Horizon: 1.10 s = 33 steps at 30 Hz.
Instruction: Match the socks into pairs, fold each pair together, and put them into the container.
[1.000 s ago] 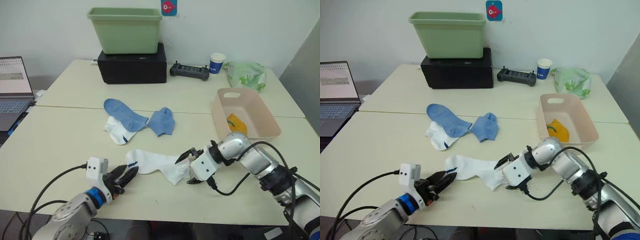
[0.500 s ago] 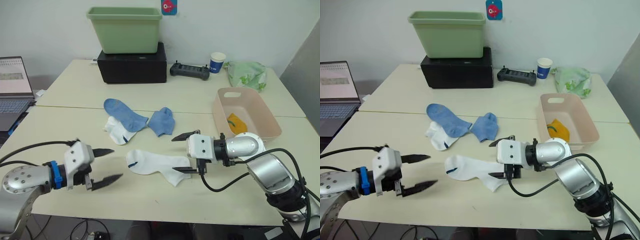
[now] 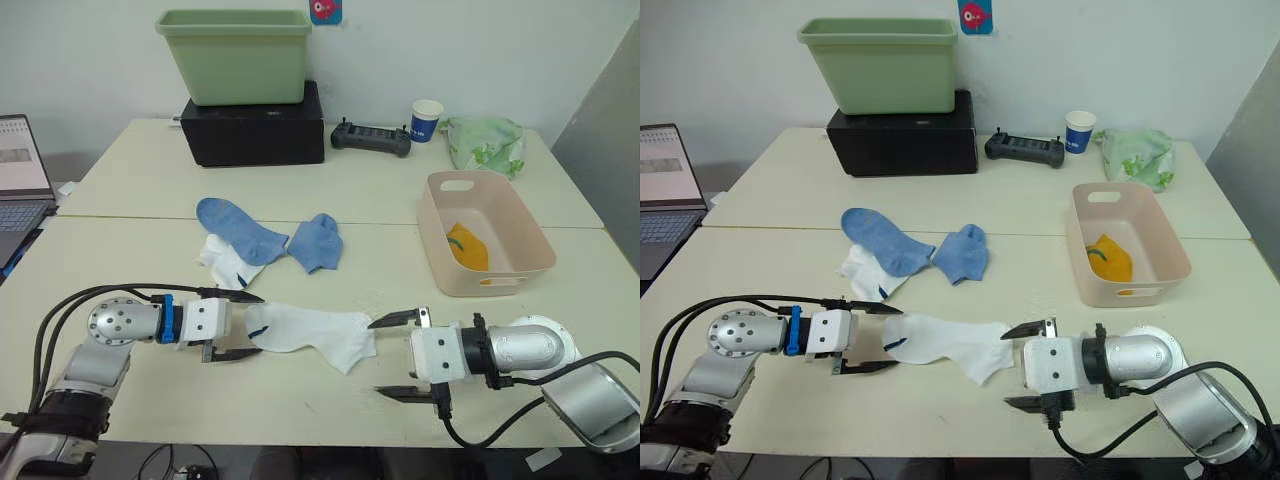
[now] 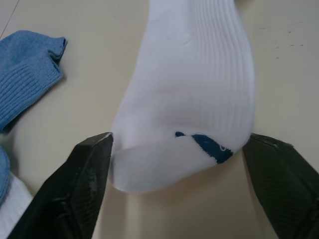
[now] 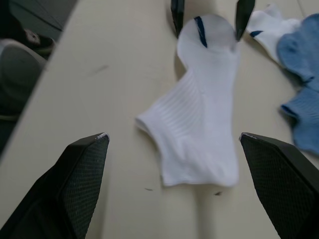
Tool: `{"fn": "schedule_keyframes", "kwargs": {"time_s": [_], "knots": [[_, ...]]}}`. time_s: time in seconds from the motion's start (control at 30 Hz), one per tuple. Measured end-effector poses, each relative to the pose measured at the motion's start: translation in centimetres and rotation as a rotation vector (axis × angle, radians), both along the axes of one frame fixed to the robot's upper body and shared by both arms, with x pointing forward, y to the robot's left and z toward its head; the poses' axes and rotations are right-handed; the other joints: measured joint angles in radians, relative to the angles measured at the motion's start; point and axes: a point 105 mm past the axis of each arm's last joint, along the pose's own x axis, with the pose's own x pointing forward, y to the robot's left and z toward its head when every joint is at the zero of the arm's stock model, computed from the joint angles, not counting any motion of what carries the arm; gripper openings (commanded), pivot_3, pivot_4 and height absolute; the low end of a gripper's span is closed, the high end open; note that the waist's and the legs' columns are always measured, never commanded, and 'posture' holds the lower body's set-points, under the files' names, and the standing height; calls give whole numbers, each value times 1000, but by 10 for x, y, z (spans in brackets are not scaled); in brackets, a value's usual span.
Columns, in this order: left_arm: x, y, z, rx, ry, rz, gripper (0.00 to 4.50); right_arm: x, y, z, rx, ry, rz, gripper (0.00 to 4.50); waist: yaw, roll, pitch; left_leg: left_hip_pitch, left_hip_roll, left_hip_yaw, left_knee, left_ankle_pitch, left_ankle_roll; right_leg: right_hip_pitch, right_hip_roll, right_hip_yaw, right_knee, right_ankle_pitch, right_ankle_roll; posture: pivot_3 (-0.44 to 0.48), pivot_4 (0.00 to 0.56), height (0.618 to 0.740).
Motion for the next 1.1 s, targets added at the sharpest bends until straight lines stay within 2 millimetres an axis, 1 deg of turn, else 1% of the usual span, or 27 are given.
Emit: {"fn": "schedule_keyframes", "kwargs": {"time_s": [0.03,0.07,0.13,0.27,0.33,0.43,0.5,0.7,0.8,0.9,0.97,1.03,1.1], "knots": [[0,-1,-1,1,-1,-8,2894,-1,2,-9,-13,-12,17,4500,0,0,0,0,0,0,0,0,0,0,0,0,0,0,0,0,150,730],[0,-1,-1,2,-1,-9,2620,-2,5,-17,-15,-26,34,4500,0,0,0,0,0,0,1,0,0,0,0,0,0,0,1,0,150,730],[0,-1,-2,3,2,-13,1939,0,15,-32,-7,-45,42,4500,2,0,0,0,0,0,3,0,0,1,0,1,1,1,1,0,150,730],[0,-3,-4,5,20,-8,659,3,29,-35,33,-91,44,4500,3,-1,-1,0,0,0,5,0,0,2,1,1,1,2,2,0,150,730],[0,-5,-2,4,19,-11,23,3,33,-36,41,-103,40,4500,3,-1,-1,0,1,0,5,0,0,2,1,1,1,2,2,0,150,730],[-1,-7,0,6,16,-18,0,5,35,-37,54,-91,27,3906,3,-1,-1,0,1,-1,5,0,0,2,2,1,2,2,2,0,150,730],[-4,-9,0,6,21,-22,0,6,35,-40,57,-66,5,3276,2,-1,-1,0,1,-1,5,0,0,2,2,1,2,2,2,0,150,730],[-9,-13,2,-5,26,-21,0,8,31,-46,37,23,-39,1073,8,-1,-1,0,0,-1,6,0,0,2,1,1,2,2,2,0,150,730],[-10,-15,4,-9,21,-27,0,9,28,-48,29,67,-60,42,9,-1,-1,0,0,-1,6,0,0,2,1,1,2,2,2,0,150,730],[-11,-15,3,-9,31,-23,0,13,23,-46,40,100,-96,42,9,-1,-1,0,0,-1,6,0,0,2,1,1,1,2,2,0,150,730],[-17,-15,5,-9,61,-26,0,14,20,-44,53,131,-111,42,8,-1,-1,0,0,-1,6,0,0,2,1,1,1,2,2,0,150,730],[-28,-11,9,13,150,-28,0,14,13,-40,73,189,-145,42,7,-1,0,-1,0,-1,5,0,0,2,1,1,2,2,2,0,150,730],[-37,-7,19,7,256,-1,0,10,7,-29,121,268,-164,42,8,-1,0,-2,1,-3,5,0,0,1,1,-1,2,1,2,0,150,730]]}}
